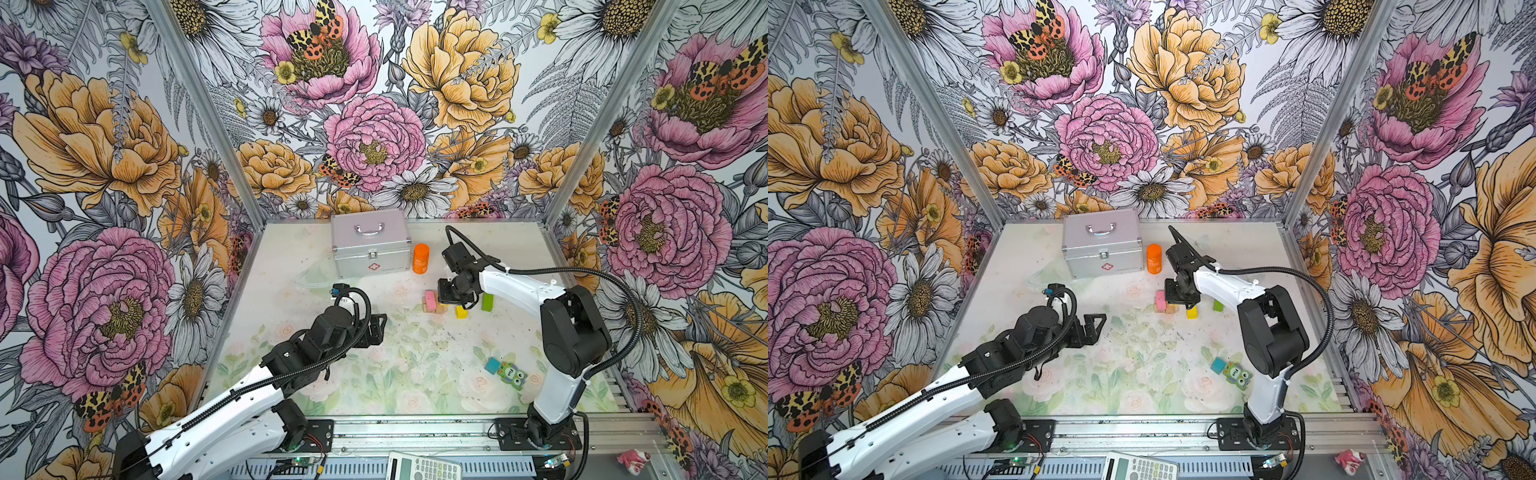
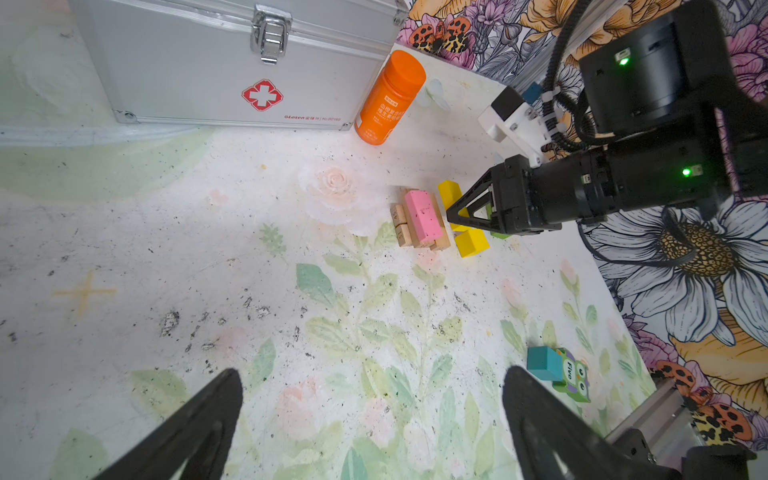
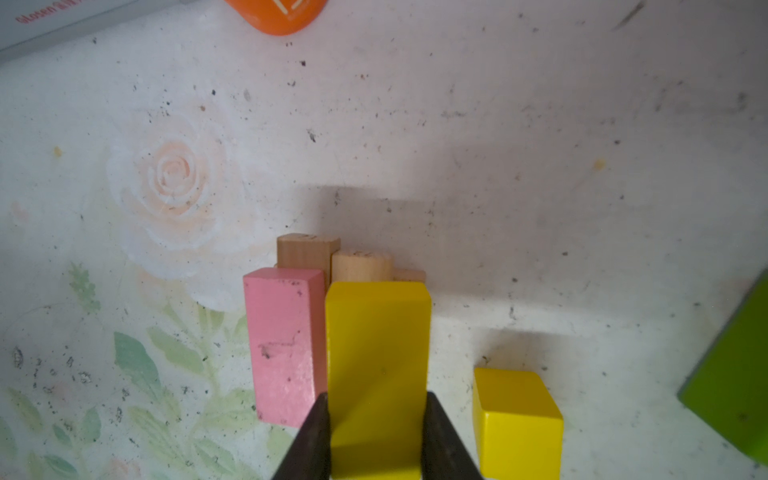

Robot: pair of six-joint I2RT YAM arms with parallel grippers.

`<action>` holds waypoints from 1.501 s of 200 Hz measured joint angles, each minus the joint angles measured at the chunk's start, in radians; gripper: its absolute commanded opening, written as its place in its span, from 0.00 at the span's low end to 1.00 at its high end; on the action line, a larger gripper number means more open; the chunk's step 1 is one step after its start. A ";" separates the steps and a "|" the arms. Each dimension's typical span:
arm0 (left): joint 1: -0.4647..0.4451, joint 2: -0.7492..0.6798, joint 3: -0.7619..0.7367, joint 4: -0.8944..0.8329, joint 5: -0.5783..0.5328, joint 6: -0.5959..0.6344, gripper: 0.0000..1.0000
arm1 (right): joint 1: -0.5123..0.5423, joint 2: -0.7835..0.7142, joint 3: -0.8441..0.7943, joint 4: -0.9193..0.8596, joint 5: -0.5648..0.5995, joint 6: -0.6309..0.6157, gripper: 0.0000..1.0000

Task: Build the wood block tower
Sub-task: 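Lower the yellow bar beside the pink bar on the stack, then set the yellow bar down against the wooden blocks and open the right gripper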

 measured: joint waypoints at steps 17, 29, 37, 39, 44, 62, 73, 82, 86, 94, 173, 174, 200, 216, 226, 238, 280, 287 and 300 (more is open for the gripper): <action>0.000 0.000 0.000 0.000 0.000 0.000 0.99 | 0.001 0.002 0.000 0.000 -0.002 0.000 0.33; 0.000 0.000 0.000 0.001 0.000 0.000 0.99 | 0.001 0.006 0.002 -0.001 -0.002 0.000 0.33; 0.000 0.000 0.000 0.001 0.000 0.000 0.99 | 0.001 0.011 0.006 0.000 -0.002 0.000 0.33; 0.000 0.000 0.000 0.001 0.000 0.000 0.99 | 0.001 0.013 0.007 0.000 -0.002 0.000 0.33; 0.000 0.000 0.000 0.000 0.000 0.000 0.99 | 0.001 0.016 0.010 0.000 -0.002 0.000 0.33; 0.002 0.000 0.000 0.001 0.000 0.000 0.99 | 0.002 0.023 0.011 0.000 -0.002 -0.004 0.33; 0.003 0.000 0.000 0.001 0.000 0.000 0.99 | 0.003 0.024 0.011 0.001 -0.002 -0.008 0.33; 0.004 0.000 0.000 0.001 0.000 0.000 0.99 | 0.003 0.026 0.011 0.001 -0.002 -0.008 0.33; 0.004 0.000 0.000 0.001 0.000 0.000 0.99 | 0.004 0.027 0.011 0.000 -0.002 -0.008 0.33; 0.005 0.000 0.000 0.001 0.000 0.000 0.99 | 0.006 0.028 0.011 0.000 -0.002 -0.008 0.33; 0.005 0.006 0.000 0.001 0.009 0.000 0.99 | 0.006 0.028 0.011 0.000 -0.009 -0.015 0.33; 0.005 0.006 0.000 0.002 0.009 0.000 0.99 | 0.006 0.028 0.011 0.000 -0.009 -0.015 0.33; 0.005 0.009 0.000 0.002 0.015 -0.006 0.99 | 0.006 0.028 0.011 0.000 -0.013 -0.015 0.33; 0.005 0.009 0.000 0.002 0.016 -0.007 0.99 | 0.006 0.028 0.011 0.000 -0.013 -0.016 0.34; 0.005 0.009 0.000 0.002 0.016 -0.007 0.99 | 0.006 0.028 0.011 0.000 -0.013 -0.016 0.35; 0.005 0.009 0.000 0.002 0.017 -0.008 0.99 | 0.006 0.028 0.011 0.000 -0.013 -0.018 0.35; 0.005 0.009 0.000 0.002 0.023 -0.008 0.99 | 0.006 0.028 0.011 0.000 -0.013 -0.018 0.36; 0.005 0.009 0.000 0.002 0.023 -0.008 0.99 | 0.006 0.028 0.011 0.000 -0.013 -0.018 0.36; 0.005 0.009 0.000 0.002 0.023 -0.008 0.99 | 0.006 0.028 0.011 0.000 -0.014 -0.018 0.36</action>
